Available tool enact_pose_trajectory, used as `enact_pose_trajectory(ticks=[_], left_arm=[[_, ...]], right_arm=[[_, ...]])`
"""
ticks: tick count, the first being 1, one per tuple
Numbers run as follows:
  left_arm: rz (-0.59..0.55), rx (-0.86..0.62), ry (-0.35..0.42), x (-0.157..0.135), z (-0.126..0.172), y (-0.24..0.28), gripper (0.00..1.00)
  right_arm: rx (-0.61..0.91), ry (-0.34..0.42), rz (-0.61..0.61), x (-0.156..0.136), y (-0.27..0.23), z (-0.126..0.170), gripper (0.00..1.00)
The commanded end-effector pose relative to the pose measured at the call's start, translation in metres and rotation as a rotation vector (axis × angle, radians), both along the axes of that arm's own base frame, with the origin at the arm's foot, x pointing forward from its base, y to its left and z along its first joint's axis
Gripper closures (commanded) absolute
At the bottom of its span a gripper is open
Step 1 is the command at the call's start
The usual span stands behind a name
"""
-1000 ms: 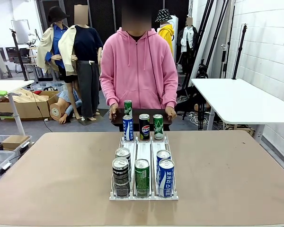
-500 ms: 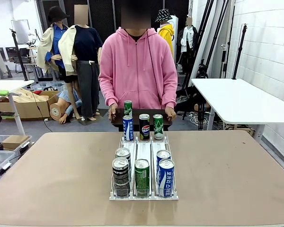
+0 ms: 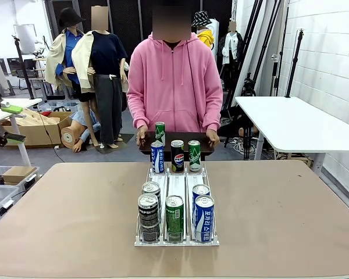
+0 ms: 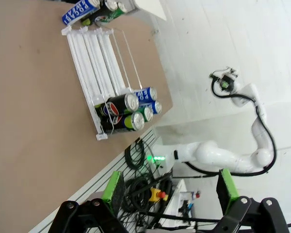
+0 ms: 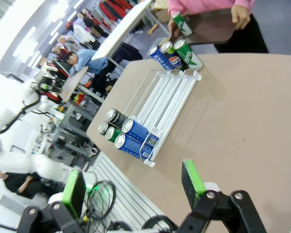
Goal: Retrieve and hand over the desired beverage to the person.
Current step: Pick up another can of the same type that the person held from the Automatic Can Dispenser.
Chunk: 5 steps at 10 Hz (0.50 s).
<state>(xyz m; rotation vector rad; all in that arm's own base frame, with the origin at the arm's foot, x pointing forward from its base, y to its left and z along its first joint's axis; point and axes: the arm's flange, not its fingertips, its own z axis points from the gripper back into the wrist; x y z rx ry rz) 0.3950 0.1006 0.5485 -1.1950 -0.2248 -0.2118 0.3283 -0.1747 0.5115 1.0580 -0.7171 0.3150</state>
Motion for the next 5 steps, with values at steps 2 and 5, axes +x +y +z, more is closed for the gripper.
enact_pose_trajectory(ticks=[2, 5], left_arm=[[-0.029, 0.152, -0.041, -0.018, 0.011, -0.066, 0.0], [-0.085, 0.345, -0.052, -0.014, 0.033, -0.133, 0.0]], right_arm=[[0.027, -0.018, -0.001, 0.002, 0.0, 0.001, 0.0], [0.027, -0.018, -0.001, 0.002, 0.0, 0.001, 0.0]])
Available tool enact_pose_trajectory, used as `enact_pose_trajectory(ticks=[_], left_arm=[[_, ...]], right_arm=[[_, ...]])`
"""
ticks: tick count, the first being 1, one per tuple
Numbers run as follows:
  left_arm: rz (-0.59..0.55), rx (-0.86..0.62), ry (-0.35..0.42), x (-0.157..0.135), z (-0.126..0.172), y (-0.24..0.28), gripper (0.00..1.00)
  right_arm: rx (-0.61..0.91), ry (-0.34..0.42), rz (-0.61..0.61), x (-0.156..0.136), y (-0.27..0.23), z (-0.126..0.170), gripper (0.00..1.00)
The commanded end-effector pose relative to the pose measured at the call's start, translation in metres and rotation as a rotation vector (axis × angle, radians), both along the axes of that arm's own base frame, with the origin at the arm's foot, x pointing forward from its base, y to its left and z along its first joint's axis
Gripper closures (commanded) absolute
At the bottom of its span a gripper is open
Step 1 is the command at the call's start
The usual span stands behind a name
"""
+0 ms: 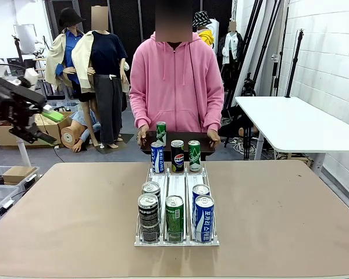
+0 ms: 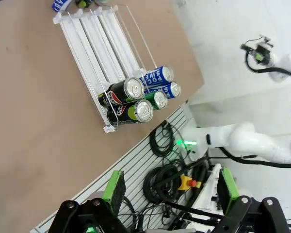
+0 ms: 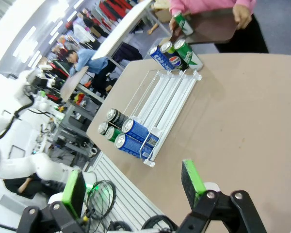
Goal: Retrieve and hand over the desired beverage to the person.
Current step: Pick up another can of the same type that the person held from the Automatic Can Dispenser.
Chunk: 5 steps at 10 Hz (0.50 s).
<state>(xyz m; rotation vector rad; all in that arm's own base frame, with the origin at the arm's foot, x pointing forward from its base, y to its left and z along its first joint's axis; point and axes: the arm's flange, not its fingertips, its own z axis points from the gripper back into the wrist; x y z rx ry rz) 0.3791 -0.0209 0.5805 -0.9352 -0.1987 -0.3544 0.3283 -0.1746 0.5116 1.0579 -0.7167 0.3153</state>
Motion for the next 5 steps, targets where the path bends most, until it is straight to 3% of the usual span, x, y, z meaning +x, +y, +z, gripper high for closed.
enact_pose_trajectory(ticks=[1, 5], left_arm=[[-0.007, 0.136, 0.013, 0.005, 0.007, -0.033, 0.0], [-0.114, 0.356, 0.03, 0.011, 0.011, -0.122, 0.0]], right_arm=[[0.027, -0.018, -0.001, 0.002, 0.0, 0.001, 0.0], [0.027, -0.018, -0.001, 0.002, 0.0, 0.001, 0.0]])
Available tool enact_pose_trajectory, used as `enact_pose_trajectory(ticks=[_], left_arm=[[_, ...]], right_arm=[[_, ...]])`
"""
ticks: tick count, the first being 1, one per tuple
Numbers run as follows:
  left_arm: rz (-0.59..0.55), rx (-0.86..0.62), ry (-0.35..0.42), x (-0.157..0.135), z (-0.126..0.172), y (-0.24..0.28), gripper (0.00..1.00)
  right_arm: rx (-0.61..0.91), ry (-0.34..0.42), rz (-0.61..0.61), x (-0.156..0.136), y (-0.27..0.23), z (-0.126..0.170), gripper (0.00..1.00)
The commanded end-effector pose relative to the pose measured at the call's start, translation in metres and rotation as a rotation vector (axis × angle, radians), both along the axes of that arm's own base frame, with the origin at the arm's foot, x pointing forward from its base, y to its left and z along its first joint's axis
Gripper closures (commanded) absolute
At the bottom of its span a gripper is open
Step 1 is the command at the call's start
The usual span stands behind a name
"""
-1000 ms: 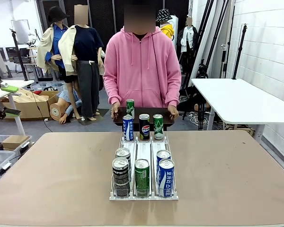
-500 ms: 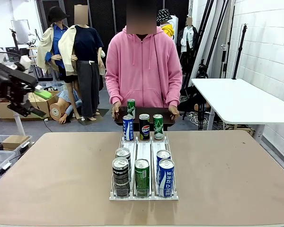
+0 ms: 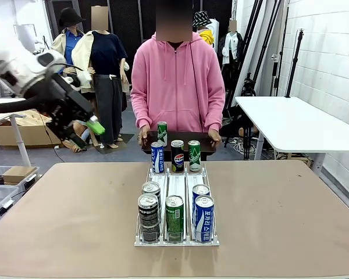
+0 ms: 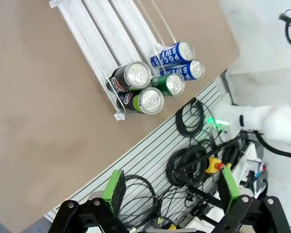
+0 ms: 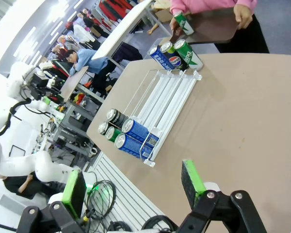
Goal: Retrieve and hand over the desired beverage to the person.
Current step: Pick up another can of the same type that the person held from the Automatic Can Dispenser.
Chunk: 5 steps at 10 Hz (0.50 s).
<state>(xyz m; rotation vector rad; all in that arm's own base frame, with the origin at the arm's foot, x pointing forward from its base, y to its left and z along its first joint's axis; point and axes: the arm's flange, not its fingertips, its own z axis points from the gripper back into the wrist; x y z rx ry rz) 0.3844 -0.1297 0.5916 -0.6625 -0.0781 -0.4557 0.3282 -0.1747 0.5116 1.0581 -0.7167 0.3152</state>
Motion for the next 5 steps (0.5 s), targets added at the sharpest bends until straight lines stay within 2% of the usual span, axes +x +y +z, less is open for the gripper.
enact_pose_trajectory(ticks=[1, 5], left_arm=[[-0.015, 0.108, -0.004, -0.001, -0.007, -0.033, 0.0], [0.002, 0.232, -0.048, -0.029, -0.042, -0.093, 0.0]], right_arm=[[0.027, -0.018, -0.001, 0.002, 0.0, 0.001, 0.0], [0.027, -0.018, -0.001, 0.002, 0.0, 0.001, 0.0]])
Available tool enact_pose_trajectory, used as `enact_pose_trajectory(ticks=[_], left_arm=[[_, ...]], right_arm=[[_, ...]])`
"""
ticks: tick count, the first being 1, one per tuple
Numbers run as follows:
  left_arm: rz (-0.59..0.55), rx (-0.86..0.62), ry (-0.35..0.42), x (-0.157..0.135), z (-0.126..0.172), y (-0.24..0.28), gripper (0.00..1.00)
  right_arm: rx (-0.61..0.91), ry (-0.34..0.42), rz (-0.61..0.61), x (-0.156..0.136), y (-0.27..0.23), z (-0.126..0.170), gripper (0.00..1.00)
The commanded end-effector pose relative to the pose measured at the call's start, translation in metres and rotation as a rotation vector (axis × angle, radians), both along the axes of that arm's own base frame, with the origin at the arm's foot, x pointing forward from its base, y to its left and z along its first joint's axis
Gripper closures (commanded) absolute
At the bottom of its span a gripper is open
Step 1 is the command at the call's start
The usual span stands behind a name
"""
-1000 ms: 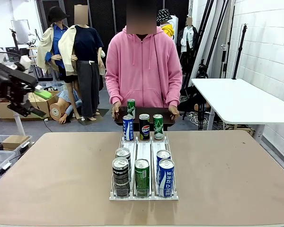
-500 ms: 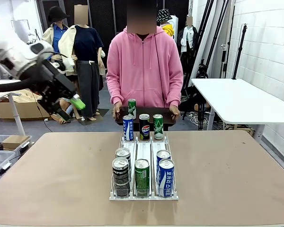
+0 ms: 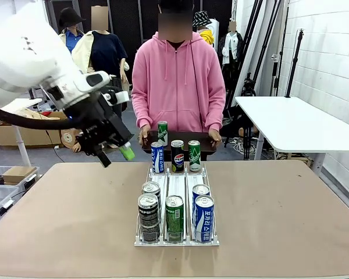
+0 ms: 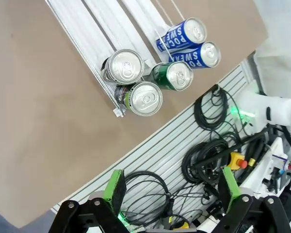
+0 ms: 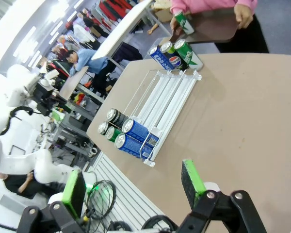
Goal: Retrieve and hand over the desired beverage to the person.
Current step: Pick up another can of the same type that the person held from the Automatic Can Dispenser.
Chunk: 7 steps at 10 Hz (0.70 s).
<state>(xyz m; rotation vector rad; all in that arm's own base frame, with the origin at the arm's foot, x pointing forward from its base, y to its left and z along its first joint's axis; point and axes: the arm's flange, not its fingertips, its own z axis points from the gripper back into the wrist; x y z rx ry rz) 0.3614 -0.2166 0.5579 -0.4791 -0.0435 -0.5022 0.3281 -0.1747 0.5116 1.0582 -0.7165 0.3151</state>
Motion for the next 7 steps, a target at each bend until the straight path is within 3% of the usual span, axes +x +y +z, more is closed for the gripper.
enact_pose_trajectory(ticks=[1, 7], left_arm=[[0.043, 0.077, -0.047, -0.01, -0.016, -0.017, 0.0], [0.053, 0.215, -0.08, 0.005, -0.046, -0.079, 0.0]], right_arm=[[0.027, -0.019, -0.001, 0.002, 0.0, 0.001, 0.0], [0.027, -0.019, -0.001, 0.002, 0.0, 0.001, 0.0]])
